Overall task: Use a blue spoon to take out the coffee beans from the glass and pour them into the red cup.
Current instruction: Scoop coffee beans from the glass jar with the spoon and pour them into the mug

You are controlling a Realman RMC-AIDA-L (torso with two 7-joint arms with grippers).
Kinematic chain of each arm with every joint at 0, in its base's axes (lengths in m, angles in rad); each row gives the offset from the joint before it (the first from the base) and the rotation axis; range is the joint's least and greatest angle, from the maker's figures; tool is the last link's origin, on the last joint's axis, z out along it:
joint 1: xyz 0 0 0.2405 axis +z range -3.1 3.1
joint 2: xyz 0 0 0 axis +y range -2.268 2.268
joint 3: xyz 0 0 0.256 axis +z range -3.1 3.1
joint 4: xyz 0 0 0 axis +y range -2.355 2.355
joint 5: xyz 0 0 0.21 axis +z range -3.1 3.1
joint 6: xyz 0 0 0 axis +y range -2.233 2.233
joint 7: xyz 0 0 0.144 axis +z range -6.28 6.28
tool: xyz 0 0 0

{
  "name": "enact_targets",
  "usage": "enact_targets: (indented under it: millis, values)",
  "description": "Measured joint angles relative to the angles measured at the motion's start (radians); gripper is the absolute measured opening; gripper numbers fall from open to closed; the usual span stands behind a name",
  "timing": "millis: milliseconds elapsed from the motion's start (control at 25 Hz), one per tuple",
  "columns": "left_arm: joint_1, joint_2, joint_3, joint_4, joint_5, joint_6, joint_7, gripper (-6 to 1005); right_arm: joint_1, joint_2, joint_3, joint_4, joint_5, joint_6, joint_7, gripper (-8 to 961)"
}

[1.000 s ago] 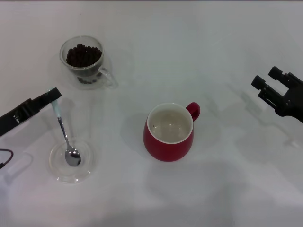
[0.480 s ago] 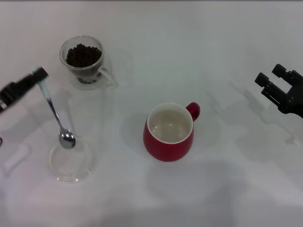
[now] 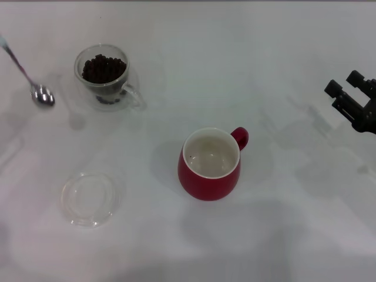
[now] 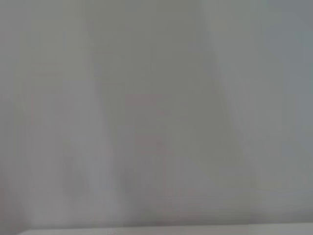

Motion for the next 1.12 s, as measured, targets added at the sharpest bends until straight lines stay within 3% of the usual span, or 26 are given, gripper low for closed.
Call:
enact_targets:
  millis: [280,480,720,1120]
  values:
    - [-0.104,-0.009,0.000,-0.003,-0.040,-0.108,0.114,134,0.003,0.001,0.000,0.000,0.028,-0.004,-0.001,664]
    - [-0.163,-0.049,0.000,0.007,-0.042,-0.225,0.229,132,0.002,0.003,0.000,-0.003,0.059,-0.005,-0.001,663]
    - [-0.229,-0.056,0.000,0.063,-0.038,-0.394,0.365,133,-0.002,0.003,0.010,-0.011,0.071,0.000,-0.002,663]
    - [-0.257,-0.075,0.002,0.130,-0.021,-0.500,0.530,134,-0.002,0.003,0.018,-0.010,0.093,0.003,-0.004,663]
